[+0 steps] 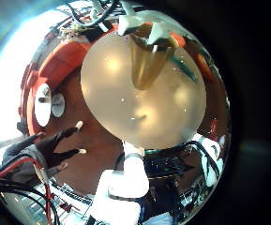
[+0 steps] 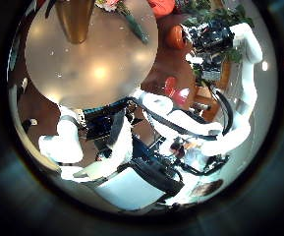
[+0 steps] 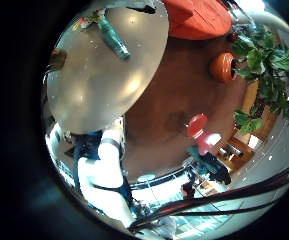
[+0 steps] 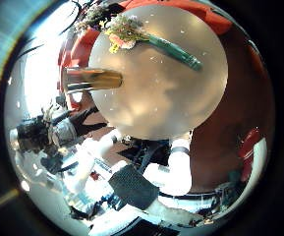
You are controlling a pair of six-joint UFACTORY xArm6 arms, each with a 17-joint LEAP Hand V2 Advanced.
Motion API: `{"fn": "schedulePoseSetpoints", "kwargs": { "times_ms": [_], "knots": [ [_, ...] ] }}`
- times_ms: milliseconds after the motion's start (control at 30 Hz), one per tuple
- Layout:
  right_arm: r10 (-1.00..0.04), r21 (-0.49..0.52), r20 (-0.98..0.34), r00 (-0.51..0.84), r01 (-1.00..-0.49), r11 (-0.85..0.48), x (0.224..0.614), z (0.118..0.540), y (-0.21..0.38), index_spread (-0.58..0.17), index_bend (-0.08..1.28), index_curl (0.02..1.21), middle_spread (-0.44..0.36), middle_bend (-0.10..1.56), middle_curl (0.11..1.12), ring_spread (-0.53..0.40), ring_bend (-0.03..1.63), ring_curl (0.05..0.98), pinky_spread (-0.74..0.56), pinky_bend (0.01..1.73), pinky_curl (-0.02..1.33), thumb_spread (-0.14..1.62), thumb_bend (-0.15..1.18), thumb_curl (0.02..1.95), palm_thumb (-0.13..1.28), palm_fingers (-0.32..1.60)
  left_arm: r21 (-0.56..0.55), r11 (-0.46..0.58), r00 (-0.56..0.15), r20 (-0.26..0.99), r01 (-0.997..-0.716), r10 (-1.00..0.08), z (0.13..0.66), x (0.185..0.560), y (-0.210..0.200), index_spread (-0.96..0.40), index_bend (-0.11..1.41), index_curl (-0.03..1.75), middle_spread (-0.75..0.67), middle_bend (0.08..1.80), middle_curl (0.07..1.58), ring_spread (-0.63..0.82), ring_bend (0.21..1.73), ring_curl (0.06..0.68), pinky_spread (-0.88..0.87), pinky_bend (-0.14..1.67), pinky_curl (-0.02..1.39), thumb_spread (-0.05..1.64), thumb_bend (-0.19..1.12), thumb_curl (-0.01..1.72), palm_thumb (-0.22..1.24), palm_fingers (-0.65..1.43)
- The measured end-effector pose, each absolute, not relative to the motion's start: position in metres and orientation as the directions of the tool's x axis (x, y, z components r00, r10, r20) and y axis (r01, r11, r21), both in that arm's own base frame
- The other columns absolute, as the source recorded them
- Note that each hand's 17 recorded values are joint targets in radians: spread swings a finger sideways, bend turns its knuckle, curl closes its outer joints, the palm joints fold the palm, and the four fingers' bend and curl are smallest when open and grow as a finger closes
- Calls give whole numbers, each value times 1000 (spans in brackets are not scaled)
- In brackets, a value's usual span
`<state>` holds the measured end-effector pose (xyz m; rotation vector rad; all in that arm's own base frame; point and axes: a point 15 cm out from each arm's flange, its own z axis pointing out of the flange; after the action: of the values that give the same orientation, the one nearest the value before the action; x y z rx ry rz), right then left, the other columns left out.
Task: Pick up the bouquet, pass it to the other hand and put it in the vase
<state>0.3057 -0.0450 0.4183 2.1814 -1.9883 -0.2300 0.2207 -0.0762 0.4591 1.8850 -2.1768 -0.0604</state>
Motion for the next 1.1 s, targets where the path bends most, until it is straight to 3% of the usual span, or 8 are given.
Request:
{"fn": "schedulePoseSetpoints", "kwargs": {
  "times_ms": [333, 500, 667, 967, 1100],
  "knots": [
    [-995, 257, 30, 91, -963, -80, 307, 415, -55, -268, 115, 209, 34, 413, 399, 104, 652, 259, 379, 525, 282, 1248, -14, 274, 294, 226, 196, 161, -121, 202, -967, -972, 462, 219, -81, 61, 172, 333, 442, 191, 327, 574, 487, 201, 543, 196, 304, 1051, -25, 336, 352, 83],
    [-999, 248, 17, 48, -968, -43, 307, 415, -67, -251, 105, 187, -29, 540, 444, -42, 862, 317, 258, 587, 285, 1239, -11, 280, 313, 371, 198, 226, -185, 206, -954, -961, 460, 216, -91, 61, 174, 335, 443, 191, 325, 574, 490, 202, 544, 195, 305, 1052, -25, 337, 352, 81],
    [-1000, 282, 7, 22, -959, -19, 313, 404, -78, -241, 148, 202, -68, 572, 465, -107, 911, 342, 166, 666, 303, 1176, -8, 315, 391, 350, 233, 289, -251, 182, -929, -951, 455, 208, -95, 61, 169, 332, 443, 194, 325, 575, 490, 202, 544, 197, 307, 1061, -22, 337, 359, 77],
    [-988, 348, -152, -4, -936, -50, 364, 365, -48, -195, 179, 256, -79, 584, 484, -145, 933, 356, 78, 730, 293, 1100, -4, 383, 548, 301, 224, 377, -339, 190, -899, -921, 445, 213, -93, 61, 169, 327, 444, 194, 325, 577, 491, 201, 548, 198, 312, 1072, -24, 329, 358, 73],
    [-984, 350, -174, -46, -937, -18, 389, 338, -43, -183, 181, 277, -72, 577, 489, -149, 942, 362, 59, 745, 286, 1069, -11, 409, 604, 289, 218, 383, -344, 199, -898, -918, 443, 218, -86, 61, 169, 326, 443, 195, 328, 578, 490, 201, 546, 197, 313, 1072, -24, 327, 359, 74]
  ]
}}
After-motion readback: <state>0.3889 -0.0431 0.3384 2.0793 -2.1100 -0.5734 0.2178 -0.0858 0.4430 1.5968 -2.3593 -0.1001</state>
